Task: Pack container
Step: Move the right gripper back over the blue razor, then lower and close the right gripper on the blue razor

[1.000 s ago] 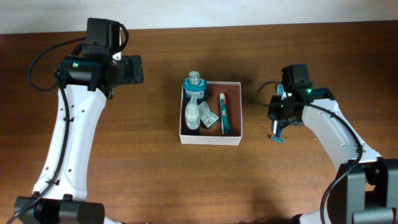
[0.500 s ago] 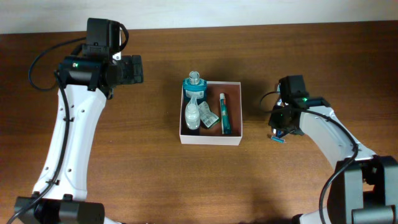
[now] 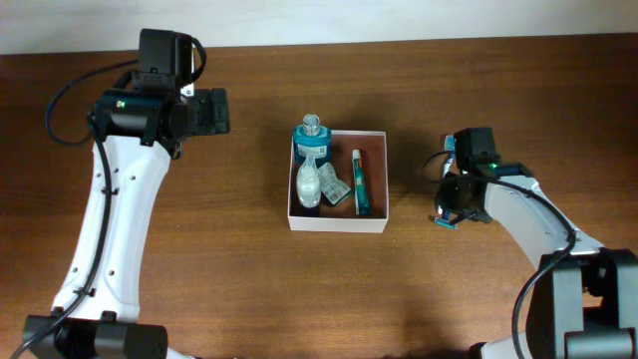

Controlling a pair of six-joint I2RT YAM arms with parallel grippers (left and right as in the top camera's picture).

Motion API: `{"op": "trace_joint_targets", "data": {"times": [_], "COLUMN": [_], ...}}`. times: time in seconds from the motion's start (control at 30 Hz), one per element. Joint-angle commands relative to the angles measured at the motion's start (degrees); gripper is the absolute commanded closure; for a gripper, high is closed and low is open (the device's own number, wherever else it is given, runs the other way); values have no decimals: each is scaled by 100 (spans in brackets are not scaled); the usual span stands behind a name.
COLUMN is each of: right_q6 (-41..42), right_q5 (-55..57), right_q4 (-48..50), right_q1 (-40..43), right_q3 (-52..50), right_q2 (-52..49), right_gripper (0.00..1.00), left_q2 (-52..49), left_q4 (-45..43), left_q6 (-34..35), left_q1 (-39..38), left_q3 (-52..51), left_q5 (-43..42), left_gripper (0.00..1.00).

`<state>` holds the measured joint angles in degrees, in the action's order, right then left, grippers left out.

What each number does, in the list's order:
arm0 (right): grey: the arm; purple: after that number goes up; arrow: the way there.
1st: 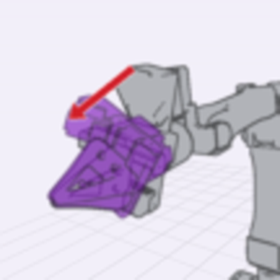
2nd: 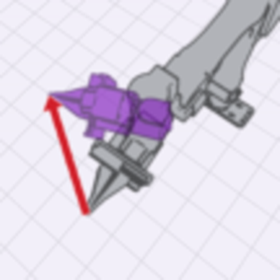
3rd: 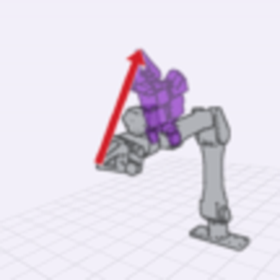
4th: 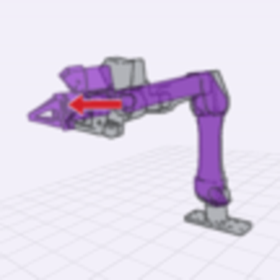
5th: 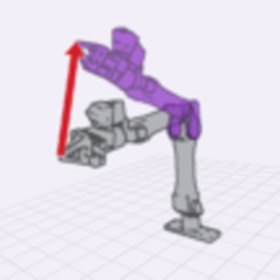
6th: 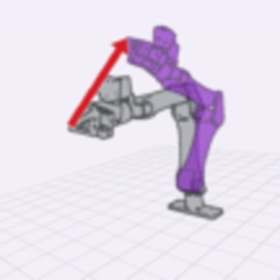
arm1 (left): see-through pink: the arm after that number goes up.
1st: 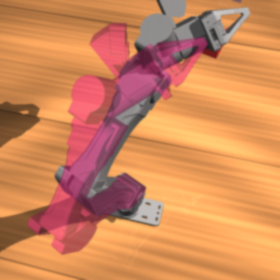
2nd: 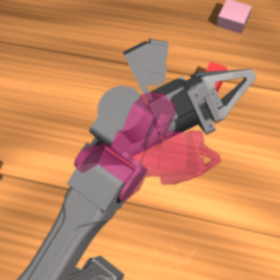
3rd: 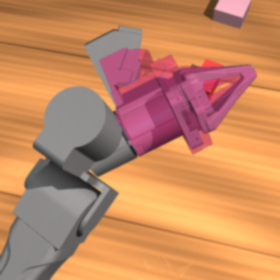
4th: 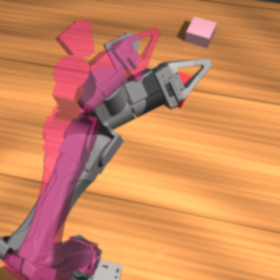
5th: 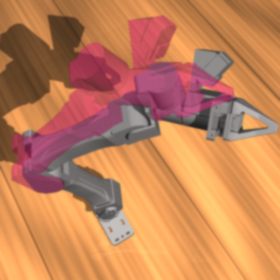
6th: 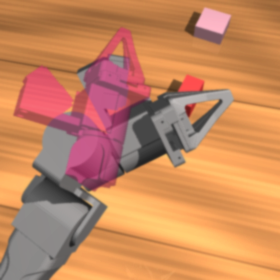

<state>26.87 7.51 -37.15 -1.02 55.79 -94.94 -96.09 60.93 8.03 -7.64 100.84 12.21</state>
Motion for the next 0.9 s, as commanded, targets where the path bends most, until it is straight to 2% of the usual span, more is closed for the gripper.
{"op": "trace_joint_targets", "data": {"times": [0.0, 0.87], "right_q6": [59, 42], "right_q5": [50, 46], "right_q4": [79, 721], "right_q1": [39, 33], "right_q3": [-57, -63], "right_q2": [-107, -898], "right_gripper": [73, 68], "left_q2": [87, 87], "left_q4": [4, 4], "left_q6": [72, 72], "left_q1": [9, 9], "left_q3": [48, 48], "left_q5": [0, 0], "left_gripper": [1, 1]}}
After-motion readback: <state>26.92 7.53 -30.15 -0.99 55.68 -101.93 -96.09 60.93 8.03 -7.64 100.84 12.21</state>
